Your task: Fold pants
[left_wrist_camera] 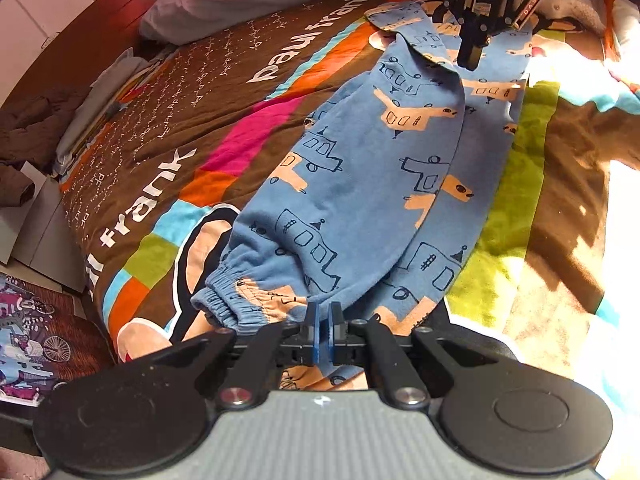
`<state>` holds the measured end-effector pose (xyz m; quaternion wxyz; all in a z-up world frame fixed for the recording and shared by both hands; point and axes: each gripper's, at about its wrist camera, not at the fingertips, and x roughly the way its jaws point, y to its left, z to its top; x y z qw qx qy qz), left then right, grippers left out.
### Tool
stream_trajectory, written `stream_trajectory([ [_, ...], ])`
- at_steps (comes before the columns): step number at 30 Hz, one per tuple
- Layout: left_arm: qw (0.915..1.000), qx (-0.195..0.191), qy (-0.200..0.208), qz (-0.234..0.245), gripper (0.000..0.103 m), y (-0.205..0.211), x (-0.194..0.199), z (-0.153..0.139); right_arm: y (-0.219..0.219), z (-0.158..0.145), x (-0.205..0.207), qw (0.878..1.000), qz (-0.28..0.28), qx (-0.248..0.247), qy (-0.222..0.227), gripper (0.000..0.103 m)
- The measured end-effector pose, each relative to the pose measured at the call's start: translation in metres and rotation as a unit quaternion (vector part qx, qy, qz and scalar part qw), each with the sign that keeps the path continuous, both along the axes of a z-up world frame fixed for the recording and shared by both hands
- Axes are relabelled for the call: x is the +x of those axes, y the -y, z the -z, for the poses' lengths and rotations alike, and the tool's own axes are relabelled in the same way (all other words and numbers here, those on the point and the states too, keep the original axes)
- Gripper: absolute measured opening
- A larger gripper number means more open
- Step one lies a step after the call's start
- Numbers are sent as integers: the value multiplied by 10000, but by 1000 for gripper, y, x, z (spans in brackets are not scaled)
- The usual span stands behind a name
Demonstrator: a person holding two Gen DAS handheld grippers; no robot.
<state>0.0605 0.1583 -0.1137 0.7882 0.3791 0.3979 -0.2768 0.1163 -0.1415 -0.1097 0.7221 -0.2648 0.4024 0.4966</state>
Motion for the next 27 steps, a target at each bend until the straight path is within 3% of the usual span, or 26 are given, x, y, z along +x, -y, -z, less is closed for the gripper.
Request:
stream_trajectory([
  [7,9987,334,-1,396,4,17,0,14,-7,8,-2,9991,-170,-289,254,18],
  [11,9967,498,9,645,6,24,-1,18,-9,10,0,9973,-361,-453,453,20],
  [21,9952,705,-23,674,8,17,0,15,-20,23,1,9830,-1145,-1151,852,28],
  [23,9956,680,-27,651,8,17,1,13,-25,28,1,9773,-1360,-1327,936,28],
  [27,9939,721,38,828,39,23,-1,14,-30,31,6,9763,-1428,-1406,819,2],
])
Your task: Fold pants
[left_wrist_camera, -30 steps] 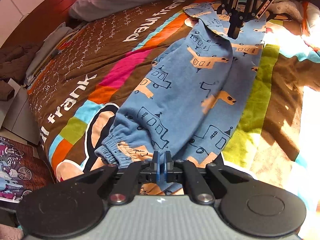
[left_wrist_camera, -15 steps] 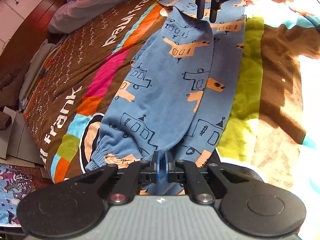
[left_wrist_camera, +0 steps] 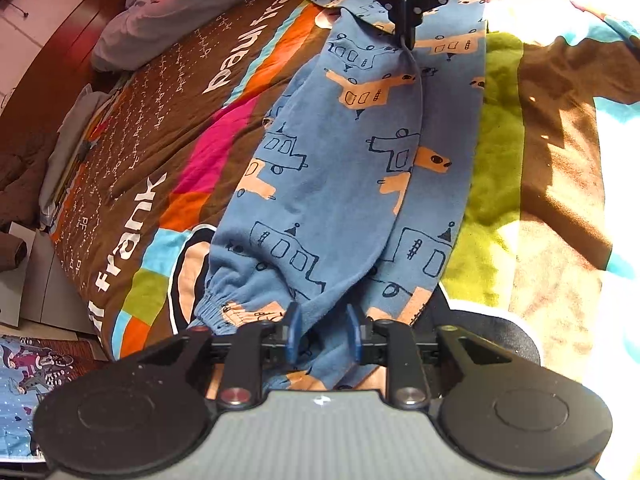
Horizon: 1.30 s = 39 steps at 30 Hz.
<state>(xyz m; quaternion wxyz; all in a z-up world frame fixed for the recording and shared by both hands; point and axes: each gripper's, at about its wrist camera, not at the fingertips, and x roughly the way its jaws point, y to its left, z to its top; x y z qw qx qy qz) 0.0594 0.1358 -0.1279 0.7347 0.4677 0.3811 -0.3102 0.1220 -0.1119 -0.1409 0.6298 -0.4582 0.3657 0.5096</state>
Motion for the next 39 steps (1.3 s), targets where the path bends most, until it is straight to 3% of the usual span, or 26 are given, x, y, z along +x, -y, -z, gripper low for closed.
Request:
stream_trajectory([
  [1,10000,28,13,56,42,2,0,1,0,-1,0,10000,8,18,-6,2],
  [7,9997,189,-11,182,41,5,10,10,5,-9,4,9996,200,205,-88,1],
  [8,9996,196,-29,204,38,6,12,11,5,-10,5,9994,235,235,-112,1],
  [10,9994,256,-59,232,18,8,15,15,7,-11,6,9992,274,272,-131,1],
  [16,9991,247,-83,346,3,12,17,18,8,-13,5,9988,319,332,-150,1],
  [30,9996,-242,92,74,1,-3,-4,-19,30,-43,-16,9926,727,931,-277,0],
  [39,9995,142,-12,265,1,3,-32,16,29,-23,-41,9927,760,836,-421,1],
])
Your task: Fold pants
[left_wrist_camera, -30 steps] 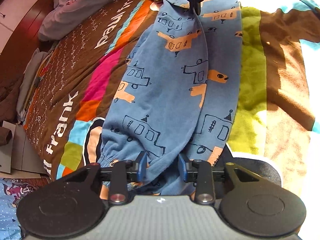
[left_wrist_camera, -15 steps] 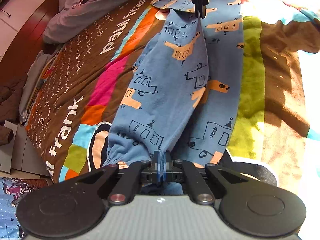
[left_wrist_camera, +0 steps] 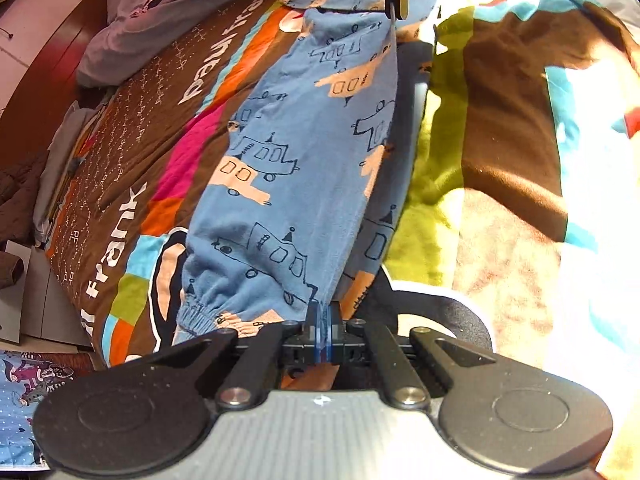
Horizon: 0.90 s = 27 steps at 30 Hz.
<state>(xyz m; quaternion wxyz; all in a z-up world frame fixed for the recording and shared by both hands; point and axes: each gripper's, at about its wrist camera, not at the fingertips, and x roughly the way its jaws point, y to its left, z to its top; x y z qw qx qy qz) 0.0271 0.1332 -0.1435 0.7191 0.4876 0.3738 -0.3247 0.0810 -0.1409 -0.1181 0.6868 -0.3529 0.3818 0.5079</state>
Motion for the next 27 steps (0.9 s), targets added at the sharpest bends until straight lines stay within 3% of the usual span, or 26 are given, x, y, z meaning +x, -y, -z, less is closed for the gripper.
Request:
stream_trajectory([
  [8,9999,91,-92,-61,3,-2,2,10,-9,24,0,9994,15,-181,-284,3],
  [14,9998,-28,-47,-176,13,-4,-3,-3,-8,10,1,9975,129,50,-687,18],
  [15,9998,-21,-82,-207,21,-5,-3,-1,-9,12,1,9973,137,11,-725,19],
  [18,9995,21,-174,-272,23,-6,-4,5,-8,25,1,9955,174,-229,-902,22],
  [25,9945,-790,-261,-631,23,2,-3,-27,12,10,4,9911,490,216,-1221,23],
  [27,9908,-1116,-302,-708,31,18,3,-33,21,7,8,9907,570,255,-1208,23],
])
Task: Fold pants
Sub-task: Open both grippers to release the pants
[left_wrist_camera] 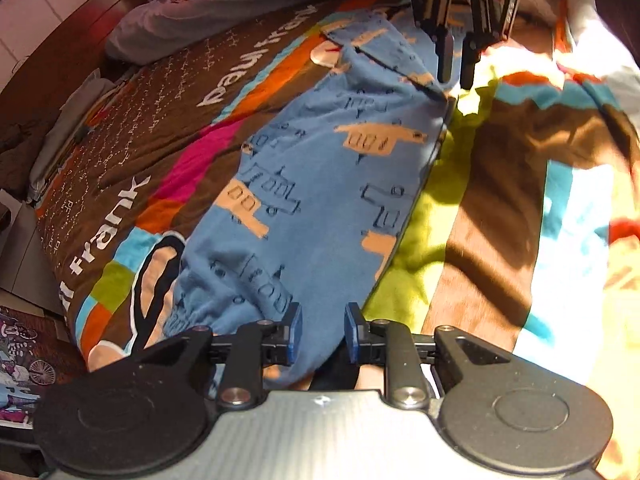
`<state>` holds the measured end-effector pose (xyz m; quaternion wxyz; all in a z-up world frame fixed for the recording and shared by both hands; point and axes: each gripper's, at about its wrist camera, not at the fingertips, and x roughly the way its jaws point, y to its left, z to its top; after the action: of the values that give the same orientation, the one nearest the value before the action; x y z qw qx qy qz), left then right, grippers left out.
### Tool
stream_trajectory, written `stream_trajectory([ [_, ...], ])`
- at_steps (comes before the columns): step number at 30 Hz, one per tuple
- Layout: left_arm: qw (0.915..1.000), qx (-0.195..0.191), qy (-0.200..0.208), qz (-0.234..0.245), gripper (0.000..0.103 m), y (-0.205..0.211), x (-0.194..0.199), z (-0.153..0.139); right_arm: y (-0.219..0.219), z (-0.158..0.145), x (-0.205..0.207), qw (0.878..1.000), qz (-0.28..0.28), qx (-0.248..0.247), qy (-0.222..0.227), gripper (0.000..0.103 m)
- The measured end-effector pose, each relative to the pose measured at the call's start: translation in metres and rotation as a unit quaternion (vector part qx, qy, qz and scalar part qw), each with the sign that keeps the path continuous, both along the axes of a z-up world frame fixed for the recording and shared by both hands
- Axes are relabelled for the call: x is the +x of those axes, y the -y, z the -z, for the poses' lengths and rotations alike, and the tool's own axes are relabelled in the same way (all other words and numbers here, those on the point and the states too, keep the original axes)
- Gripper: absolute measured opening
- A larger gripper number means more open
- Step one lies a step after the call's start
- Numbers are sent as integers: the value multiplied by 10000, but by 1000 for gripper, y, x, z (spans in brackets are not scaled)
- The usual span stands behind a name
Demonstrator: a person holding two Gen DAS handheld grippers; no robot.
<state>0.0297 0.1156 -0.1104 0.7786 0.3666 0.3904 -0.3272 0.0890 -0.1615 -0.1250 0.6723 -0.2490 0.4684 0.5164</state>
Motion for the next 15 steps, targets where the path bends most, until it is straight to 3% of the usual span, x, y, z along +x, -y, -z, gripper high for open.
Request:
stream_trajectory([
  [4,9978,-624,-156,182,49,53,14,-1,28,-14,15,9995,269,-15,137,28],
  [10,9846,-1496,-785,446,51,145,43,23,83,-37,49,9961,616,-380,510,36],
  [15,9688,-2078,-1263,486,51,184,73,38,117,-48,89,9917,748,-680,796,36],
])
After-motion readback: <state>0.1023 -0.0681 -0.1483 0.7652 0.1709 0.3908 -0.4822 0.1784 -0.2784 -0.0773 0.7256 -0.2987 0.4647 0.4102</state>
